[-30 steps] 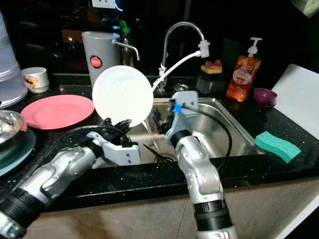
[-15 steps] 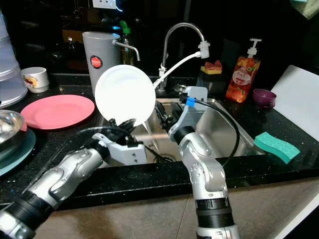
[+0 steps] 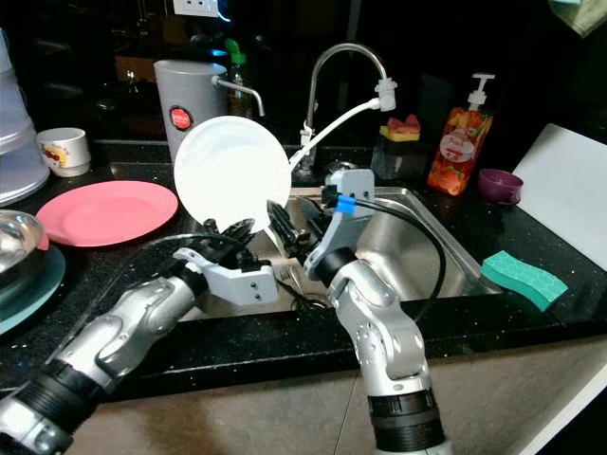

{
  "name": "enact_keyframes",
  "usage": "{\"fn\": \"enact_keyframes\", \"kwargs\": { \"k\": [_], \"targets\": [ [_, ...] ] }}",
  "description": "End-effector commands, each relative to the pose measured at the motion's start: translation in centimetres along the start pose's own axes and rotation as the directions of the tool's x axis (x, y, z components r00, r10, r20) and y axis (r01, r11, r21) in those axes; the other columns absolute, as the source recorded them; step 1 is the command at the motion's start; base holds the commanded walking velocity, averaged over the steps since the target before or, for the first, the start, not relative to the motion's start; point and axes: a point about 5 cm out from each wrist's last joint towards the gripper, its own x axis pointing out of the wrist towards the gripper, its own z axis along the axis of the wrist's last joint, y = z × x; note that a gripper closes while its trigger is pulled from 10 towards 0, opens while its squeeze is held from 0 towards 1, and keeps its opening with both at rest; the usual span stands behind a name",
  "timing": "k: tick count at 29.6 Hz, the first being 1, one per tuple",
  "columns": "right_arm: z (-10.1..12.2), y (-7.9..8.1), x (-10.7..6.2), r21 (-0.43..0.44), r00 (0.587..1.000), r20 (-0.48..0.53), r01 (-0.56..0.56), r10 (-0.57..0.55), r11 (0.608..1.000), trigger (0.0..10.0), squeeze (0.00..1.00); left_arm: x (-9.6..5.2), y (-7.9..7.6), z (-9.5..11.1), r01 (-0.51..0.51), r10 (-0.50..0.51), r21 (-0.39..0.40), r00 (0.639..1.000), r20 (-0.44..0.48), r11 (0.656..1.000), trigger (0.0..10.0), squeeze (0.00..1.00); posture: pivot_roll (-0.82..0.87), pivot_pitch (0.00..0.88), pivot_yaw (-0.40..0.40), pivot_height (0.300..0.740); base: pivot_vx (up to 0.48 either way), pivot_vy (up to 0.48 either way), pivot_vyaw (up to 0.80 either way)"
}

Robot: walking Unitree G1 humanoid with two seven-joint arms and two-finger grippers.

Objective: Kitchen organization

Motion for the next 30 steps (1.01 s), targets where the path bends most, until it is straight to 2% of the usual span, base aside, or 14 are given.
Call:
{"fn": "enact_keyframes", "kwargs": {
  "k": [1, 6, 13, 14, 15, 26, 30],
  "targets": [
    [-0.3, -0.5, 0.1, -0.014, 0.999, -0.019, 0.035, -0.035, 0.999, 10.0, 0.00, 0.1, -0.2, 1.1, -0.006, 0.005, 0.003, 0.999, 0.038, 1.000, 10.0, 0.00, 0.16, 0.045, -0.144, 0.740, 0.000, 0.000, 0.00],
    [-0.4, -1.2, 0.5, -0.011, 0.997, -0.028, 0.078, -0.078, 0.997, 10.0, 0.00, 0.0, -0.6, 2.6, -0.014, 0.015, -0.015, 0.997, 0.078, 1.000, 10.0, 0.00, 0.18, 0.042, -0.159, 0.740, 0.000, 0.000, 0.00],
    [-0.5, -1.5, 0.8, -0.004, 0.995, -0.024, 0.092, -0.092, 0.996, 10.0, 0.00, -0.3, -1.1, 3.1, -0.006, 0.008, -0.024, 0.997, 0.079, 1.000, 10.0, 0.00, 0.19, 0.034, -0.168, 0.740, 0.000, 0.000, 0.00],
    [-0.5, -1.5, 0.9, -0.001, 0.995, -0.020, 0.095, -0.095, 0.995, 9.3, 0.00, -0.4, -1.2, 3.1, -0.004, 0.006, -0.025, 0.997, 0.078, 1.000, 10.0, 0.00, 0.20, 0.034, -0.169, 0.740, 0.000, 0.000, 0.00],
    [-0.5, -1.6, 0.9, 0.005, 0.995, -0.014, 0.100, -0.100, 0.995, 0.0, 0.00, -0.4, -1.3, 3.2, -0.003, 0.005, -0.025, 0.997, 0.077, 1.000, 10.0, 0.00, 0.20, 0.034, -0.169, 0.740, 0.000, 0.000, 0.00],
    [-0.5, -1.8, 0.8, 0.031, 0.994, 0.009, 0.108, -0.108, 0.994, 0.0, 0.00, -0.4, -1.4, 3.5, -0.012, 0.014, -0.027, 0.997, 0.069, 1.000, 10.0, 0.00, 0.20, 0.022, -0.167, 0.740, 0.000, 0.000, 0.00],
    [-0.5, -1.8, 0.7, 0.039, 0.994, 0.013, 0.111, -0.112, 0.993, 0.0, 0.00, -0.3, -1.4, 3.7, -0.010, 0.013, -0.046, 0.997, 0.074, 0.999, 10.0, 0.00, 0.19, 0.057, -0.162, 0.740, 0.000, 0.000, 0.00]
  ]
}}
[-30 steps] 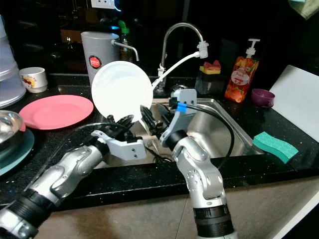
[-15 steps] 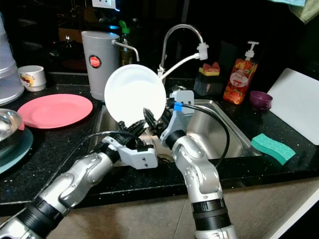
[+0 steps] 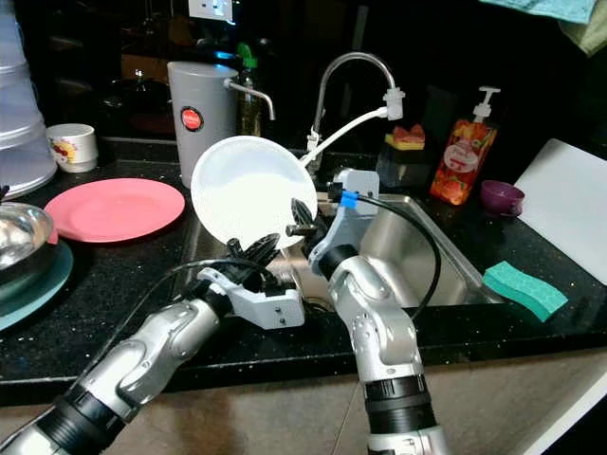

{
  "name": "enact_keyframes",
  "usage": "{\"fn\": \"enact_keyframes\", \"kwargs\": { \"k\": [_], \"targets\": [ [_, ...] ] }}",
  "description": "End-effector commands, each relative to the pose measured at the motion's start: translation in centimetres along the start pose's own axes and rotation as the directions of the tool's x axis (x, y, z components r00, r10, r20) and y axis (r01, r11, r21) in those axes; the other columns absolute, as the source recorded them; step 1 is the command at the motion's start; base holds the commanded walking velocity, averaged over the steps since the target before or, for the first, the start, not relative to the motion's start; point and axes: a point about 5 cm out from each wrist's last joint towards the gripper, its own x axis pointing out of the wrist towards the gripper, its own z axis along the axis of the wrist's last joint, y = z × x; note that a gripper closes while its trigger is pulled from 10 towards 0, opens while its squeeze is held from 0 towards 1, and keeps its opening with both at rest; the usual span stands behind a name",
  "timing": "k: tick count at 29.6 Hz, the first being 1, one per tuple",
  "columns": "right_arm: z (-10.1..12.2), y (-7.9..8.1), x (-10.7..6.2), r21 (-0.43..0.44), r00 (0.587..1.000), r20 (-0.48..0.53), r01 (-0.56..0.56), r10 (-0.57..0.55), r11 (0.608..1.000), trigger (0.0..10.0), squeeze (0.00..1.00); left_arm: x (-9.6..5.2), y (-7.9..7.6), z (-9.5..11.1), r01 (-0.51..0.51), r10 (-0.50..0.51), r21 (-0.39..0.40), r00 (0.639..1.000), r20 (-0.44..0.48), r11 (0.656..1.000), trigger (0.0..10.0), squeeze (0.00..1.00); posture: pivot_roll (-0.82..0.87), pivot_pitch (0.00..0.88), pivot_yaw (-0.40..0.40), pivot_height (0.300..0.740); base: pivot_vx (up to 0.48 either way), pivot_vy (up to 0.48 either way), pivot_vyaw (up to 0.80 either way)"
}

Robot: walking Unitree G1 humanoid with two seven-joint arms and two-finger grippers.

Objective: Kitchen organization

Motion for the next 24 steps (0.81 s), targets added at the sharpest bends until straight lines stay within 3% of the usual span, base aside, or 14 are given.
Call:
{"fn": "enact_keyframes", "kwargs": {
  "k": [1, 2, 5, 6, 7, 8, 13, 15, 16, 18, 19, 21, 22, 24],
  "targets": [
    [0.1, -0.1, -0.1, -0.009, 1.000, 0.009, -0.010, 0.010, 1.000, 0.0, 0.00, 0.1, -0.1, 0.8, 0.011, -0.010, -0.026, 0.999, 0.036, 1.000, 10.0, 0.00, 0.19, 0.057, -0.162, 0.740, 0.000, 0.000, 0.00],
    [0.0, -0.1, -0.2, -0.007, 1.000, 0.006, -0.012, 0.012, 1.000, 0.0, 0.00, 0.3, 0.0, 1.0, -0.001, 0.003, -0.046, 0.999, 0.038, 0.999, 10.0, 1.00, 0.19, 0.059, -0.164, 0.740, 0.000, 0.000, 0.00],
    [-0.1, -0.1, -0.2, -0.005, 1.000, 0.005, -0.011, 0.011, 1.000, 0.0, 0.00, 0.4, 0.1, 1.0, -0.007, 0.009, -0.068, 0.999, 0.030, 0.998, 10.0, 1.00, 0.19, 0.052, -0.168, 0.740, 0.000, 0.000, 0.00],
    [0.0, -0.1, -0.3, -0.003, 1.000, 0.012, -0.005, 0.005, 1.000, 10.0, 0.00, 0.7, 0.5, 1.1, -0.047, 0.048, -0.067, 0.999, 0.017, 0.997, 10.0, 1.00, 0.19, 0.047, -0.168, 0.740, 0.000, 0.000, 0.00],
    [0.0, -0.1, -0.3, -0.003, 1.000, 0.012, -0.005, 0.005, 1.000, 10.0, 0.00, 0.7, 0.5, 1.1, -0.047, 0.048, -0.067, 0.999, 0.017, 0.997, 10.0, 1.00, 0.19, 0.047, -0.168, 0.740, 0.000, 0.000, 0.00],
    [0.0, -0.4, -0.2, -0.004, 0.999, 0.022, 0.026, -0.026, 1.000, 10.0, 0.00, 0.7, 0.9, 1.4, -0.071, 0.072, -0.077, 0.997, 0.016, 0.995, 10.0, 0.00, 0.19, 0.043, -0.168, 0.740, 0.000, 0.000, 0.00],
    [0.1, -1.9, -0.1, -0.027, 0.986, 0.038, 0.163, -0.162, 0.986, 10.0, 0.00, -0.2, 1.1, 1.9, -0.057, 0.060, -0.151, 0.998, 0.018, 0.987, 10.0, 0.00, 0.18, 0.037, -0.158, 0.740, 0.000, 0.000, 0.00],
    [0.3, -3.6, -0.4, -0.052, 0.959, 0.057, 0.282, -0.279, 0.958, 10.0, 0.00, -1.2, 0.4, 2.6, -0.010, 0.015, -0.191, 1.000, 0.026, 0.982, 10.0, 0.00, 0.18, 0.035, -0.158, 0.740, 0.000, 0.000, 0.00],
    [0.3, -3.6, -0.4, -0.052, 0.959, 0.057, 0.282, -0.279, 0.958, 10.0, 0.00, -1.2, 0.4, 2.6, -0.010, 0.015, -0.191, 1.000, 0.026, 0.982, 10.0, 0.00, 0.18, 0.035, -0.158, 0.740, 0.000, 0.000, 0.00],
    [0.4, -6.1, -1.1, -0.032, 0.898, 0.071, 0.438, -0.435, 0.899, 10.0, 0.00, -2.7, -0.5, 3.3, 0.057, -0.052, -0.265, 0.998, 0.024, 0.963, 10.0, 0.00, 0.18, 0.032, -0.152, 0.740, 0.000, 0.000, 0.00],
    [0.4, -6.1, -1.1, -0.032, 0.898, 0.071, 0.438, -0.435, 0.899, 10.0, 0.00, -2.7, -0.5, 3.3, 0.057, -0.052, -0.265, 0.998, 0.024, 0.963, 10.0, 0.00, 0.18, 0.032, -0.152, 0.740, 0.000, 0.000, 0.00],
    [0.3, -7.4, -1.7, -0.044, 0.862, 0.071, 0.506, -0.502, 0.862, 10.0, 0.00, -3.3, -0.8, 3.2, 0.066, -0.078, -0.354, 0.997, -0.018, 0.933, 10.0, 0.00, 0.17, 0.032, -0.148, 0.740, 0.000, 0.000, 0.00],
    [0.3, -7.4, -1.7, -0.044, 0.862, 0.071, 0.506, -0.502, 0.862, 10.0, 0.00, -3.3, -0.8, 3.2, 0.066, -0.078, -0.354, 0.997, -0.018, 0.933, 10.0, 0.00, 0.17, 0.032, -0.148, 0.740, 0.000, 0.000, 0.00],
    [-0.7, -8.1, -2.1, -0.160, 0.863, 0.039, 0.503, -0.504, 0.849, 10.0, 0.00, -3.6, -0.4, 1.9, -0.014, -0.048, -0.428, 0.990, -0.135, 0.904, 10.0, 0.00, 0.17, 0.032, -0.148, 0.740, 0.000, 0.000, 0.00]
  ]
}}
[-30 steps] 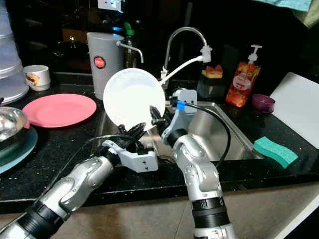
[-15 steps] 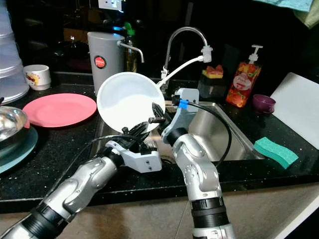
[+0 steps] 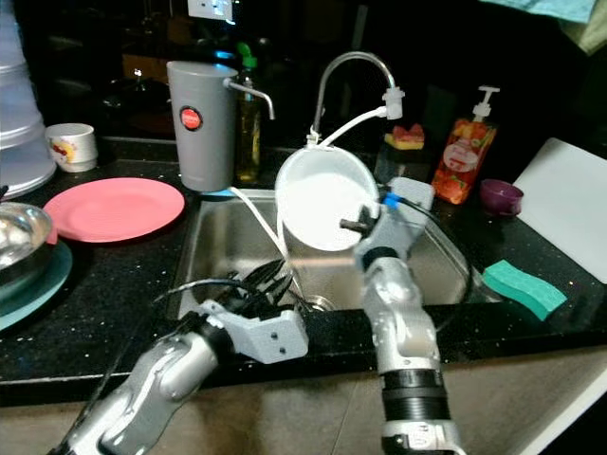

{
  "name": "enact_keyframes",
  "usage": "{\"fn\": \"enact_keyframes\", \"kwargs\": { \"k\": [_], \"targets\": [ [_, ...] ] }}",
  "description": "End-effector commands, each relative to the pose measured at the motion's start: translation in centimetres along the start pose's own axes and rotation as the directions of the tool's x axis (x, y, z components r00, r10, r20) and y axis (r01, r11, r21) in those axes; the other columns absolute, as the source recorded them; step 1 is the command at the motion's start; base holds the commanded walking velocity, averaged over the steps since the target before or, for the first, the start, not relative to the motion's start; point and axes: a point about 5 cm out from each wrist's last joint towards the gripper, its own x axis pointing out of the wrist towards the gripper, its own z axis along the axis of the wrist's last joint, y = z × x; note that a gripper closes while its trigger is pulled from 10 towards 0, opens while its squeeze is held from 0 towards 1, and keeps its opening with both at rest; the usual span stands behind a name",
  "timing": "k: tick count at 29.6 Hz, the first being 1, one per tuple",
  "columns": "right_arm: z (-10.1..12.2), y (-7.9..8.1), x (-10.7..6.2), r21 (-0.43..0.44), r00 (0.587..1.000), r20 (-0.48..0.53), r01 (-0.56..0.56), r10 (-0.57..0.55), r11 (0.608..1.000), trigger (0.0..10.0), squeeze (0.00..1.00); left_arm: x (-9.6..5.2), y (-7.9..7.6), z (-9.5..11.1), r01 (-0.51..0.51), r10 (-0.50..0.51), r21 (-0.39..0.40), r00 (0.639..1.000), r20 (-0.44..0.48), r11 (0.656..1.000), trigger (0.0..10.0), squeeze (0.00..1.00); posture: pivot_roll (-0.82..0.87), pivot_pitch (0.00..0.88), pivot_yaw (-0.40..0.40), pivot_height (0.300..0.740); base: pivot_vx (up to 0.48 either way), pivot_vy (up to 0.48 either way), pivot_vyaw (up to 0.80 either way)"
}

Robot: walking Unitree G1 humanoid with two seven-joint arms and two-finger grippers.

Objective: Kitchen organization

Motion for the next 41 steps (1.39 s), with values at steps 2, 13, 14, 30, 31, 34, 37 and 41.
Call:
{"fn": "enact_keyframes", "kwargs": {
  "k": [2, 13, 14, 30, 31, 34, 37, 41],
  "targets": [
    [-2.4, 0.5, -0.8, -0.179, 0.994, -0.058, -0.099, 0.090, 0.979, 10.0, 0.00, -0.2, 2.2, -2.6, -0.168, 0.154, -0.062, 0.970, -0.190, 0.984, 10.0, 0.00, 0.18, 0.034, -0.142, 0.740, 0.000, 0.000, 0.00],
    [-4.7, 5.1, -2.4, -0.428, 0.933, -0.086, -0.351, 0.349, 0.833, 10.0, 0.67, -0.7, 6.6, -7.1, -0.554, 0.333, -0.291, 0.762, -0.555, 0.780, 10.0, 0.00, 0.20, 0.044, -0.166, 0.740, 0.000, 0.000, 0.00],
    [-4.8, 5.6, -2.5, -0.409, 0.924, -0.094, -0.376, 0.372, 0.831, 10.0, 1.00, -0.9, 6.9, -7.7, -0.597, 0.328, -0.327, 0.731, -0.599, 0.733, 10.0, 0.00, 0.21, 0.045, -0.172, 0.740, 0.000, 0.000, 0.00],
    [1.0, 6.1, -3.7, 0.000, 0.891, 0.163, -0.430, 0.424, 0.903, 10.0, 0.00, -1.8, 9.3, -12.1, -0.416, 0.174, -0.165, 0.663, -0.729, 0.894, 10.0, 0.00, 0.17, 0.030, -0.124, 0.740, 0.000, 0.000, 0.00],
    [1.0, 6.1, -3.7, 0.000, 0.891, 0.163, -0.430, 0.424, 0.903, 10.0, 0.00, -1.8, 9.3, -12.1, -0.416, 0.174, -0.165, 0.663, -0.729, 0.894, 10.0, 0.00, 0.17, 0.030, -0.124, 0.740, 0.000, 0.000, 0.00],
    [1.6, 6.4, -3.9, 0.017, 0.881, 0.184, -0.447, 0.437, 0.894, 10.0, 0.00, -1.3, 10.1, -12.8, -0.263, 0.150, -0.047, 0.675, -0.722, 0.964, 10.0, 0.00, 0.17, 0.033, -0.116, 0.740, 0.000, 0.000, 0.00],
    [1.8, 6.6, -4.0, 0.024, 0.877, 0.189, -0.454, 0.441, 0.891, 10.0, 0.00, -1.1, 10.0, -13.8, -0.097, 0.082, 0.022, 0.669, -0.738, 0.995, 10.0, 0.00, 0.17, 0.039, -0.111, 0.740, 0.000, 0.000, 0.00],
    [1.9, 6.8, -4.2, 0.036, 0.877, 0.187, -0.456, 0.443, 0.889, 10.0, 0.00, -1.1, 10.6, -15.0, -0.012, 0.040, 0.041, 0.632, -0.774, 0.999, 10.0, 0.00, 0.17, 0.045, -0.111, 0.740, 0.000, 0.000, 0.00]
  ]
}}
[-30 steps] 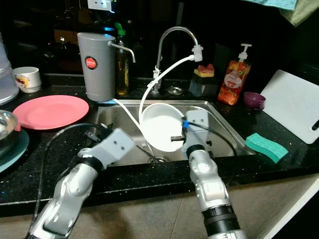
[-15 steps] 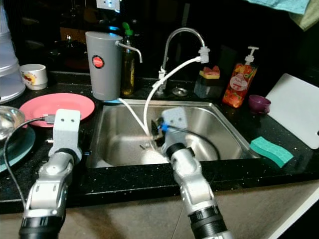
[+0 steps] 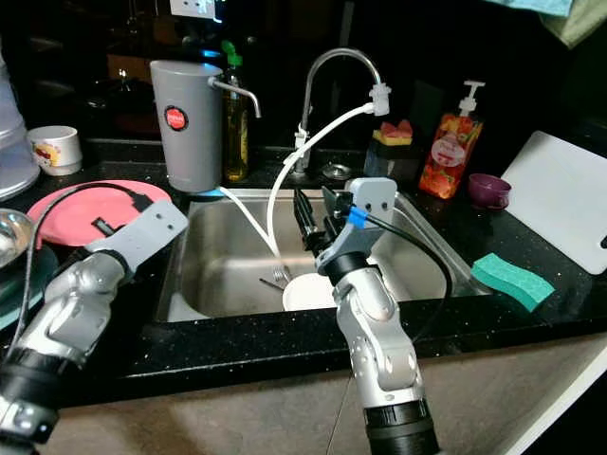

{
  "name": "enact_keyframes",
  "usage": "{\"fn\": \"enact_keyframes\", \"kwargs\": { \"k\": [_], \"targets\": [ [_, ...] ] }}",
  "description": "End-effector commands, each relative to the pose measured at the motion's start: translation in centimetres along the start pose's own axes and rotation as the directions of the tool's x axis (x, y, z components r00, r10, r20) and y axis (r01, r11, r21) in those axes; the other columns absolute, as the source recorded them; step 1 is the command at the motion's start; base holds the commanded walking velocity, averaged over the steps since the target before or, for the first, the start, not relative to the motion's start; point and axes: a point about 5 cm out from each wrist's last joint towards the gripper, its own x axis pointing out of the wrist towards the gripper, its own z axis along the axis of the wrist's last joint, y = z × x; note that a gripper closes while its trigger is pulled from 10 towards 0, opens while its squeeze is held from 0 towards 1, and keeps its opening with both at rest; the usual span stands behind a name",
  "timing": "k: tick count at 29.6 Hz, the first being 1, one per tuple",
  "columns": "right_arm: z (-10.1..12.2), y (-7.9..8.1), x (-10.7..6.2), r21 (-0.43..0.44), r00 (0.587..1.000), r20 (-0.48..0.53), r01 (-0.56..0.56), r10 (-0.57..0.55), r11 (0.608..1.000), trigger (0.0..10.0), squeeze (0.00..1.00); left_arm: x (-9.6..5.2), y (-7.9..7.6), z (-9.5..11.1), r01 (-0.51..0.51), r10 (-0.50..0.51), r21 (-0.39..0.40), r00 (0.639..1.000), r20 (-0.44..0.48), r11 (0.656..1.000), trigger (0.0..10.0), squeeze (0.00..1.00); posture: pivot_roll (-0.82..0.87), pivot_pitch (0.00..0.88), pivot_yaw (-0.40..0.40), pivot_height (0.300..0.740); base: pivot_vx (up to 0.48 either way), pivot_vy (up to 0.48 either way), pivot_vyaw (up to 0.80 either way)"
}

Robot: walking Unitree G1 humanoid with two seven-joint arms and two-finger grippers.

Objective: Kitchen organization

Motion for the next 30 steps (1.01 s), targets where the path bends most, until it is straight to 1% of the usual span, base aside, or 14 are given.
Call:
{"fn": "enact_keyframes", "kwargs": {
  "k": [1, 2, 3, 5, 9, 15, 18, 20, 21, 22, 25, 28, 30],
  "targets": [
    [0.2, -0.1, -0.2, 0.009, 1.000, -0.001, 0.007, -0.007, 1.000, 10.0, 0.00, 0.5, -1.0, -1.6, 0.069, -0.064, 0.066, 0.995, -0.078, 0.995, 10.0, 0.00, 0.17, 0.045, -0.111, 0.740, 0.000, 0.000, 0.00],
    [0.3, 0.0, -0.2, 0.012, 1.000, -0.001, 0.006, -0.006, 1.000, 10.0, 0.00, 0.8, -0.8, -1.8, 0.085, -0.077, 0.088, 0.993, -0.091, 0.992, 10.0, 0.00, 0.17, 0.045, -0.111, 0.740, 0.000, 0.000, 0.00],
    [0.3, 0.0, -0.2, 0.012, 1.000, -0.001, 0.006, -0.006, 1.000, 10.0, 0.00, 0.8, -0.8, -1.8, 0.085, -0.077, 0.088, 0.993, -0.091, 0.992, 10.0, 0.00, 0.17, 0.045, -0.111, 0.740, 0.000, 0.000, 0.00],
    [0.4, 0.0, -0.2, 0.016, 1.000, 0.001, 0.005, -0.005, 1.000, 10.0, 0.00, 1.3, -0.4, -2.1, 0.105, -0.092, 0.119, 0.989, -0.114, 0.987, 10.0, 0.00, 0.16, 0.047, -0.109, 0.740, 0.000, 0.000, 0.00],
    [0.7, -0.1, -0.2, 0.019, 1.000, 0.005, 0.008, -0.008, 1.000, 10.0, 0.00, 2.2, 0.8, -3.1, 0.100, -0.075, 0.152, 0.983, -0.167, 0.983, 10.0, 0.00, 0.16, 0.047, -0.106, 0.740, 0.000, 0.000, 0.00],
    [0.7, -0.1, -0.3, 0.022, 1.000, 0.006, 0.009, -0.009, 1.000, 10.0, 0.00, 2.5, 1.2, -3.7, 0.103, -0.068, 0.180, 0.979, -0.191, 0.978, 10.0, 0.00, 0.16, 0.046, -0.106, 0.740, 0.000, 0.000, 0.00],
    [0.8, 0.0, -0.3, 0.026, 1.000, 0.005, 0.008, -0.008, 1.000, 10.0, 0.00, 2.8, 1.5, -4.5, 0.112, -0.062, 0.221, 0.973, -0.221, 0.969, 10.0, 0.00, 0.16, 0.048, -0.108, 0.740, 0.000, 0.000, 0.00],
    [0.8, 0.1, -0.2, 0.028, 1.000, 0.004, 0.007, -0.007, 1.000, 10.0, 0.00, 2.9, 1.5, -4.8, 0.120, -0.066, 0.228, 0.970, -0.232, 0.966, 10.0, 0.00, 0.16, 0.050, -0.107, 0.740, 0.000, 0.000, 0.00],
    [0.8, 0.1, -0.3, 0.029, 1.000, 0.003, 0.007, -0.007, 1.000, 10.0, 0.00, 2.9, 1.5, -5.1, 0.127, -0.070, 0.233, 0.968, -0.240, 0.964, 4.2, 0.00, 0.16, 0.050, -0.107, 0.740, 0.000, 0.000, 0.00],
    [0.8, 0.1, -0.3, 0.030, 1.000, 0.002, 0.007, -0.007, 1.000, 10.0, 0.00, 2.9, 1.3, -5.4, 0.138, -0.078, 0.237, 0.966, -0.248, 0.962, 0.0, 0.00, 0.16, 0.052, -0.105, 0.740, 0.000, 0.000, 0.00],
    [0.8, 0.1, -0.3, 0.030, 1.000, 0.001, 0.007, -0.007, 1.000, 10.0, 0.00, 2.9, 1.2, -5.5, 0.143, -0.081, 0.240, 0.964, -0.253, 0.960, 0.0, 0.00, 0.16, 0.052, -0.105, 0.740, 0.000, 0.000, 0.00],
    [0.8, 0.0, -0.4, 0.031, 1.000, 0.000, 0.013, -0.013, 0.999, 10.0, 0.00, 2.9, 0.8, -5.8, 0.143, -0.080, 0.245, 0.965, -0.252, 0.959, 0.0, 0.00, 0.16, 0.052, -0.105, 0.740, 0.000, 0.000, 0.00],
    [0.7, -0.1, -0.5, 0.031, 1.000, -0.002, 0.016, -0.016, 0.999, 10.0, 0.00, 2.9, 0.6, -5.7, 0.128, -0.065, 0.252, 0.968, -0.243, 0.959, 0.0, 0.00, 0.16, 0.051, -0.105, 0.740, 0.000, 0.000, 0.00]
  ]
}}
